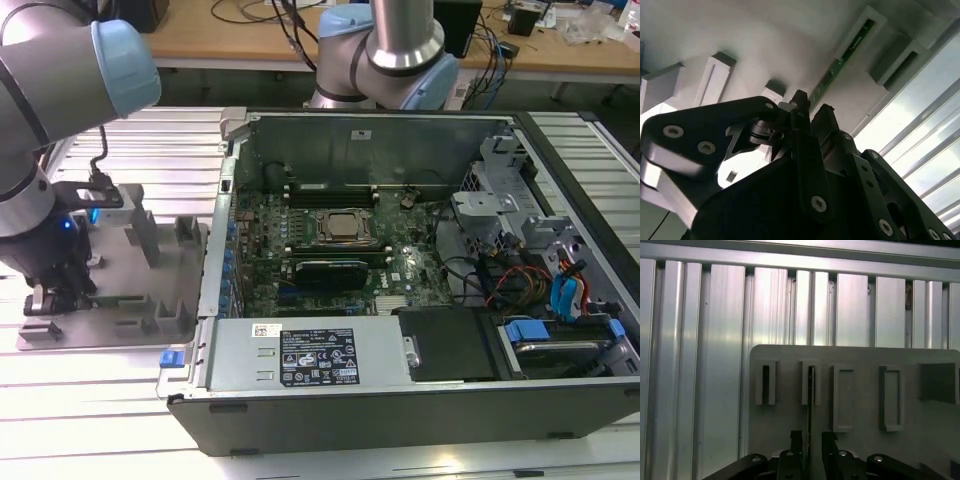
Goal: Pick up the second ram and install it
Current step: 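Pick up the second ram and move it above second insertion slot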
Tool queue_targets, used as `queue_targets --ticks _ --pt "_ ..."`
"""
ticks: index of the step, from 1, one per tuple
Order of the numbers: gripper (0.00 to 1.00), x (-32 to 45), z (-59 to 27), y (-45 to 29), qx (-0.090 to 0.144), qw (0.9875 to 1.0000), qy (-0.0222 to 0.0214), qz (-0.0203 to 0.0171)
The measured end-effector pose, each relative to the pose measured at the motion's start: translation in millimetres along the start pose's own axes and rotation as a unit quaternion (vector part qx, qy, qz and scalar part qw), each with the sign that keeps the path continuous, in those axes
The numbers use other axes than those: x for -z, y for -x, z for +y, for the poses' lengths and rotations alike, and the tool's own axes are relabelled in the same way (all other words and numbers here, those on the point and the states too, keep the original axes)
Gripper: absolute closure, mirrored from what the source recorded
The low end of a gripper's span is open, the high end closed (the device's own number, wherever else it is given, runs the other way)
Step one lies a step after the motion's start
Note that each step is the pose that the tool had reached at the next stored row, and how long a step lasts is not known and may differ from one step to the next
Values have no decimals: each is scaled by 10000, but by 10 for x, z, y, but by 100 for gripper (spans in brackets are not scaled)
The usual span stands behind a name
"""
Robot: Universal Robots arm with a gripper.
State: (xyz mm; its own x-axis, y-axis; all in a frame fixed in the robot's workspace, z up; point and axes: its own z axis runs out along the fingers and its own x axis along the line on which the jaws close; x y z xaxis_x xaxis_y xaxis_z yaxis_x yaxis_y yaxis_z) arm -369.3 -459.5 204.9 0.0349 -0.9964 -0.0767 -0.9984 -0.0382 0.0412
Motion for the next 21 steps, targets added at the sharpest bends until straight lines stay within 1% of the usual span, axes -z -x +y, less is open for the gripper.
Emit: queue_targets --ticks 1,2,3,4,5,6,8,10,15,17,21 --pt "72 -8 -2 -28 0 10000 0 0" --pt "72 -15 -26 -30 -1 10000 4 0" --pt "72 -29 -74 -32 -1 10000 9 -2" --pt "72 -43 -96 -9 -2 10000 12 1" --pt "72 -53 -100 35 -3 10000 13 46" --pt "72 -61 -102 63 -6 9999 15 104" --pt "72 -70 -103 86 -12 9997 20 227" --pt "72 -71 -103 88 -11 9997 20 227" --pt "73 -71 -103 90 -12 9998 19 215" --pt "89 -71 -103 89 -11 9998 19 209" --pt "89 -71 -103 89 -10 9998 19 198"
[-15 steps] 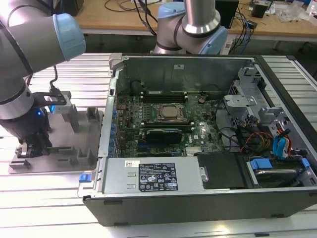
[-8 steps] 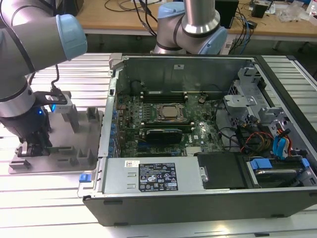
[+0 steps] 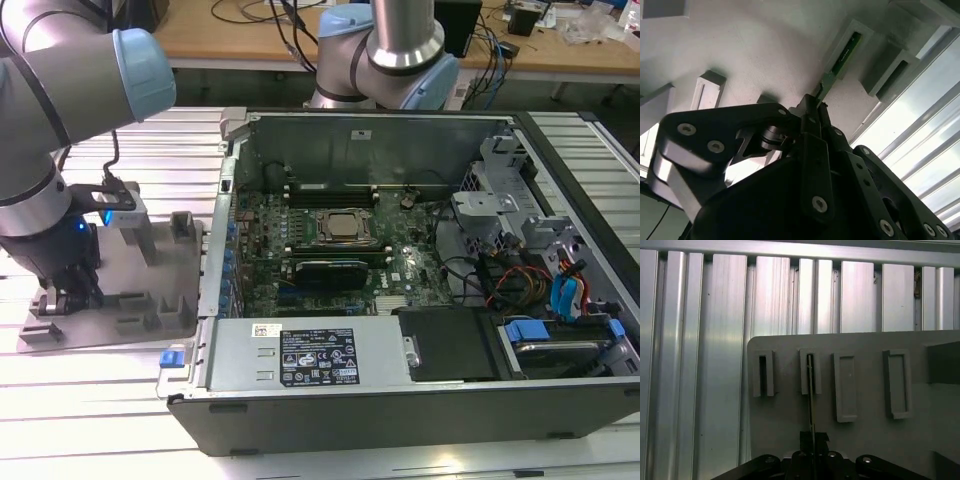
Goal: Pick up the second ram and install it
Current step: 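Pick up the second ram and move it above second insertion slot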
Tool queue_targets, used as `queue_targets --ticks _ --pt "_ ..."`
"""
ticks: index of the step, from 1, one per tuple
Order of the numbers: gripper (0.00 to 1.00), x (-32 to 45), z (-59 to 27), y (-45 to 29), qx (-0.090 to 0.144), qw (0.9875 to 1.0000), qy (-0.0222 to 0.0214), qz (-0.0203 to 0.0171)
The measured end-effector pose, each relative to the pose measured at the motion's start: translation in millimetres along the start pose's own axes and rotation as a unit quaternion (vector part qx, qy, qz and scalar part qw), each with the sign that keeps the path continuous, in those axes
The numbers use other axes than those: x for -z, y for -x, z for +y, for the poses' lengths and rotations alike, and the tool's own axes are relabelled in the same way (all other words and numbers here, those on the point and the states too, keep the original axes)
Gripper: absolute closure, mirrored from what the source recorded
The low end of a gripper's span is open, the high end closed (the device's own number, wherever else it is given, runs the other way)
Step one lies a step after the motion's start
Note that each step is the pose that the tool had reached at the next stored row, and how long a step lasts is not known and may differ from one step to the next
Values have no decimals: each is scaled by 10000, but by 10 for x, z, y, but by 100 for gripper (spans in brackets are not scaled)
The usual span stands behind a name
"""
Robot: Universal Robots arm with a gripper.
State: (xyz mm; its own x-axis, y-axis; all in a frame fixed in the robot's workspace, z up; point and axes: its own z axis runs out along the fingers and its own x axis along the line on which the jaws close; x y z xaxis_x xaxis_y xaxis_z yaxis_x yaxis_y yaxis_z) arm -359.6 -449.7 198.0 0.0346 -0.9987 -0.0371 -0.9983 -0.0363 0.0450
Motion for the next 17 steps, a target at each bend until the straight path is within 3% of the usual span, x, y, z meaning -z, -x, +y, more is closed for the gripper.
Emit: queue_targets --ticks 9,11,17 --pt "89 0 0 0 1 10000 -1 -20" --pt "89 1 0 -1 1 10000 -1 -10" --pt "89 142 6 5 1 10000 0 -9"
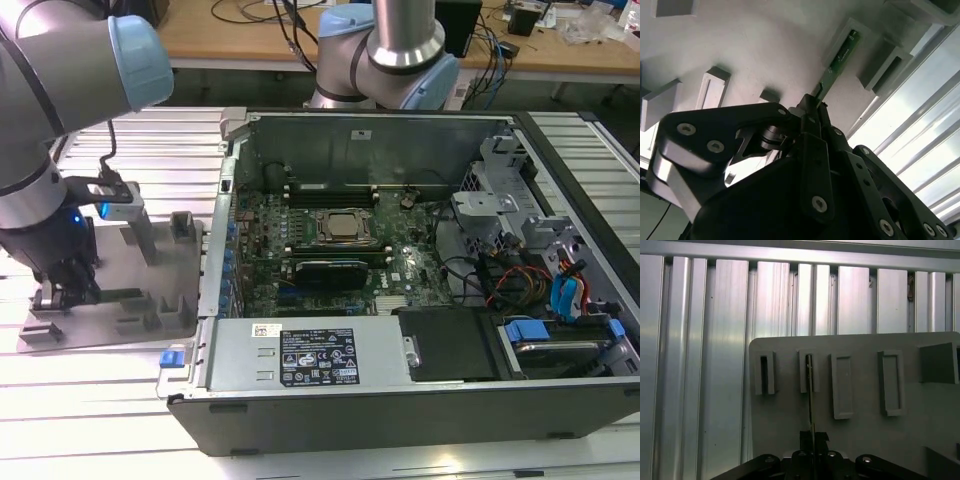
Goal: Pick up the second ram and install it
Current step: 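Pick up the second ram and move it above second insertion slot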
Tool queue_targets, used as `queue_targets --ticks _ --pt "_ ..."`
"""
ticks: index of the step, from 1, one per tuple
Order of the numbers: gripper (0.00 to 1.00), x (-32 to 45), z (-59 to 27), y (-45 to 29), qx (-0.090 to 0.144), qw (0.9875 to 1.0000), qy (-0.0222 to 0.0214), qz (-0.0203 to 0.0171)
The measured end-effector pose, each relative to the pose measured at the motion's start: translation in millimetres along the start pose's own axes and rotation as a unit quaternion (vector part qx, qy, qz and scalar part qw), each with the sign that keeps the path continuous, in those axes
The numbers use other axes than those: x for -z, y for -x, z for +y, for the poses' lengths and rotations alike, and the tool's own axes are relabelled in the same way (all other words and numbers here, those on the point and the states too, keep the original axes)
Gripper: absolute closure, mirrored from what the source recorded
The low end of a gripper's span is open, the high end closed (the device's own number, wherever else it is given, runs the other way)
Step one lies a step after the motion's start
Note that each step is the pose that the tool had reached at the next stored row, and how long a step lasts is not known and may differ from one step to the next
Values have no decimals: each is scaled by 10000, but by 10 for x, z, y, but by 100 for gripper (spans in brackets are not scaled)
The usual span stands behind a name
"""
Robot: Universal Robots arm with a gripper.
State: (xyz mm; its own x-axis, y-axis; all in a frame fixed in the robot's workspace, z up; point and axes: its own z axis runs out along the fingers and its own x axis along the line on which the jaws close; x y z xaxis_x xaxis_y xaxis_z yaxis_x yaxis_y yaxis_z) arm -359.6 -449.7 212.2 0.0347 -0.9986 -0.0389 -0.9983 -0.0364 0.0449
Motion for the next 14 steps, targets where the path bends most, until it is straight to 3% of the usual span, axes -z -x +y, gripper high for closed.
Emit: queue_targets --ticks 4,7,14 --pt "89 101 4 4 0 10000 0 0" --pt "89 237 11 9 0 10000 0 0" --pt "89 437 20 17 0 10000 0 0"
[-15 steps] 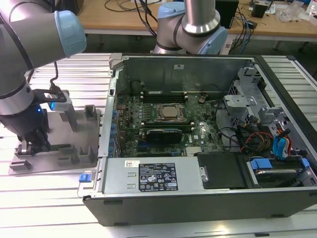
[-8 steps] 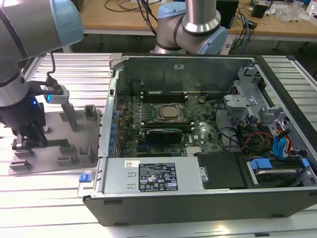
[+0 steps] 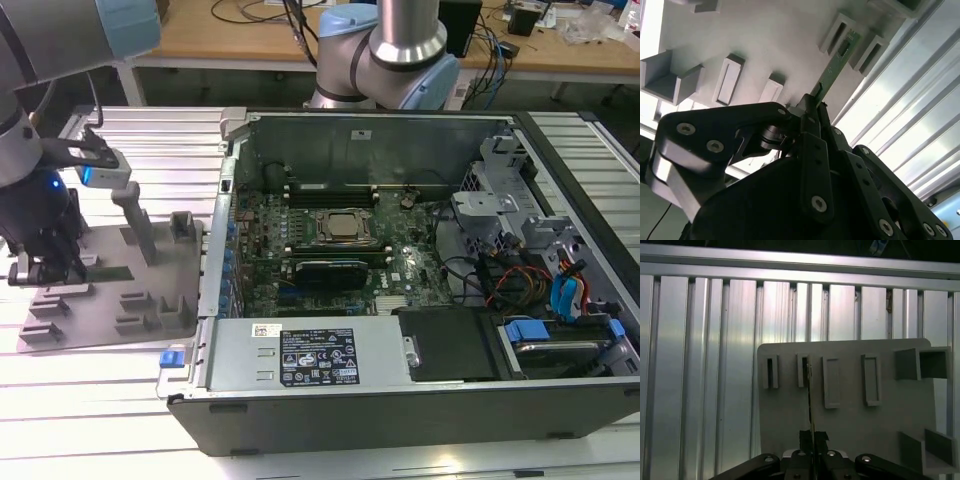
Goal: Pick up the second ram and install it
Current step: 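Pick up the second ram and move it above second insertion slot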
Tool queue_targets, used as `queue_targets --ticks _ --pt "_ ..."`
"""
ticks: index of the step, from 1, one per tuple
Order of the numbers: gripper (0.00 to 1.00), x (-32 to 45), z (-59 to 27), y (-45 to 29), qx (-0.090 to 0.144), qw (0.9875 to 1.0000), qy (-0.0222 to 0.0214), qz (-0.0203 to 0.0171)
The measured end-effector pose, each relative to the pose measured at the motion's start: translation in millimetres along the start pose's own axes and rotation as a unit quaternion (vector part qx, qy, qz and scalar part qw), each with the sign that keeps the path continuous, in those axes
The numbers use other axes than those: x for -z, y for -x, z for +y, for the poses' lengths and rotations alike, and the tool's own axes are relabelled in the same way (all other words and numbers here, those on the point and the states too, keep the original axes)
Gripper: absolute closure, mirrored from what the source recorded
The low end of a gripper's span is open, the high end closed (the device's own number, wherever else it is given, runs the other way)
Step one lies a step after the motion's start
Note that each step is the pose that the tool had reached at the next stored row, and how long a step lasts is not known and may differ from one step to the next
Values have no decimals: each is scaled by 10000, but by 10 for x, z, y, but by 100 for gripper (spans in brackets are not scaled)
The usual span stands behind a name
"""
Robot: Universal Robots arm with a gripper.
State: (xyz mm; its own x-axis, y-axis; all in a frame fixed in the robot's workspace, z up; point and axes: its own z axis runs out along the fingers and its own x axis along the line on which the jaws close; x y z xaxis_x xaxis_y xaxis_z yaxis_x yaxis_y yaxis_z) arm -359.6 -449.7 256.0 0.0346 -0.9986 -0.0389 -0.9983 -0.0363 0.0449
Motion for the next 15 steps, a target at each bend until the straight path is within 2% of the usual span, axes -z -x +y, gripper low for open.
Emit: queue_targets --ticks 4,7,15 --pt "89 152 7 6 0 10000 0 0" --pt "89 234 10 9 0 10000 0 0" --pt "89 571 25 22 0 10000 0 0"
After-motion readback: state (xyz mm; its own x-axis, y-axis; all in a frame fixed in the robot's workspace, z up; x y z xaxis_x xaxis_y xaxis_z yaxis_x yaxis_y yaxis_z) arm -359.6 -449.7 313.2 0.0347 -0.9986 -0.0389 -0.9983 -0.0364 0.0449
